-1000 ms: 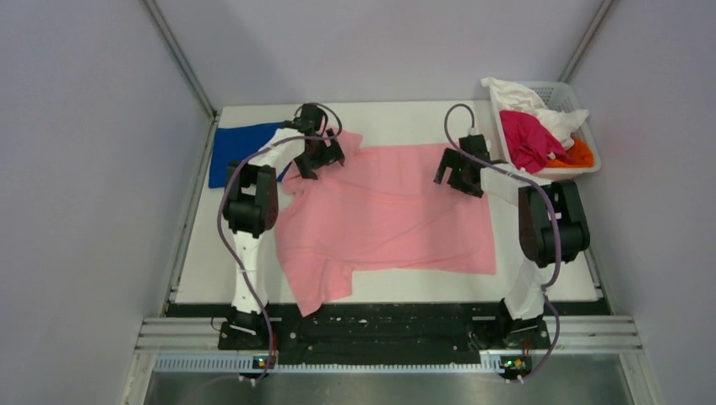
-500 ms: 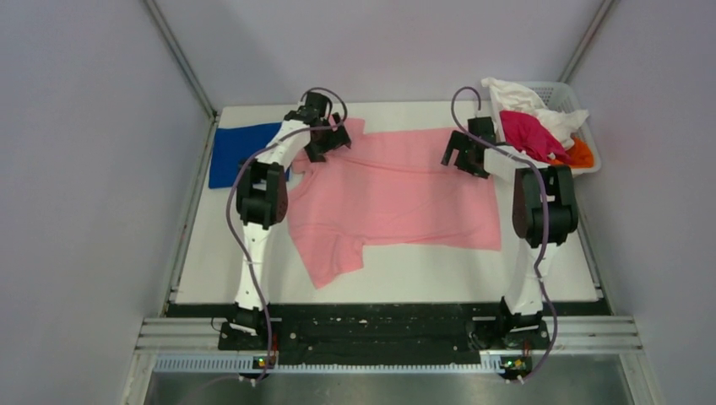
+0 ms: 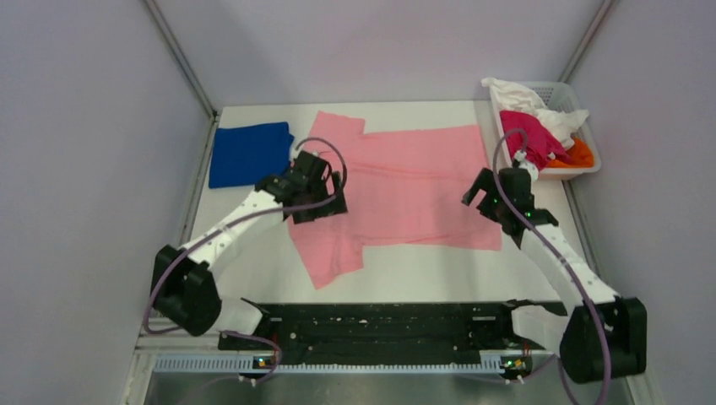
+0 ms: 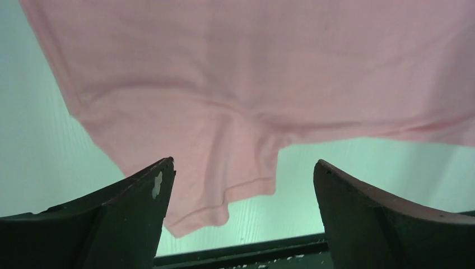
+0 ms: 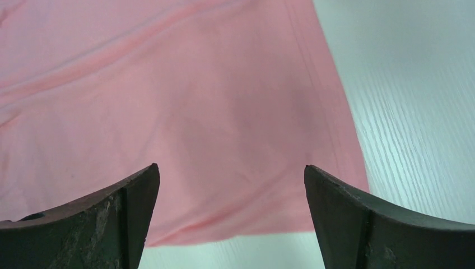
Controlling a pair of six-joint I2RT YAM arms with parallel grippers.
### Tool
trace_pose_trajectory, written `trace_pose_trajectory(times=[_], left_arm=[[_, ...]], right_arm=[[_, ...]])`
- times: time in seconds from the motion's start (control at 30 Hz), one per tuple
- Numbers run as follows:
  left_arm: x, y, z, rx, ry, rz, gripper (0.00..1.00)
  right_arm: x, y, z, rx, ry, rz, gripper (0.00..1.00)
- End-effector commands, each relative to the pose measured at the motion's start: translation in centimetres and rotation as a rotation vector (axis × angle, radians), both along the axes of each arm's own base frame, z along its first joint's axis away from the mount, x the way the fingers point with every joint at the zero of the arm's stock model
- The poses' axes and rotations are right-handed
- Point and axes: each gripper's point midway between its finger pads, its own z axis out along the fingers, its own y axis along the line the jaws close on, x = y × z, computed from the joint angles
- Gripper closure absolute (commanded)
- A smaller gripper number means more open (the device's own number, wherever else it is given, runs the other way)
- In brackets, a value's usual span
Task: Fold and stack the t-shirts
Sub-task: Grab the side of the flattened tshirt closest away from the robot with both arms
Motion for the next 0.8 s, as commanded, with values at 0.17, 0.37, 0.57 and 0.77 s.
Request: trace_pose_trajectory(times=[0.17, 0.37, 0.57, 0.77], left_arm=[[-14.1, 2.9, -8.0, 0.072, 0.224, 0.005, 0.19], [-15.7, 2.3, -10.2, 0.107, 0.302, -0.065, 0.39], [-16.5, 2.3, -11.5, 0.185, 0.349, -0.102, 0.44], [-16.9, 3.4, -13.1, 0.282, 0.400, -0.096, 0.52]], right_arm=[[-6.2, -2.3, -0.8, 0.074, -0.107, -0.185, 0.01], [-7.1, -2.6, -1.4, 0.049, -0.086, -0.172, 0.01], [-7.2, -3.2, -2.2, 0.008, -0.035, -0.195, 0.01], [-7.2, -3.6, -3.1, -0.001, 0.006, -0.224, 0.01]])
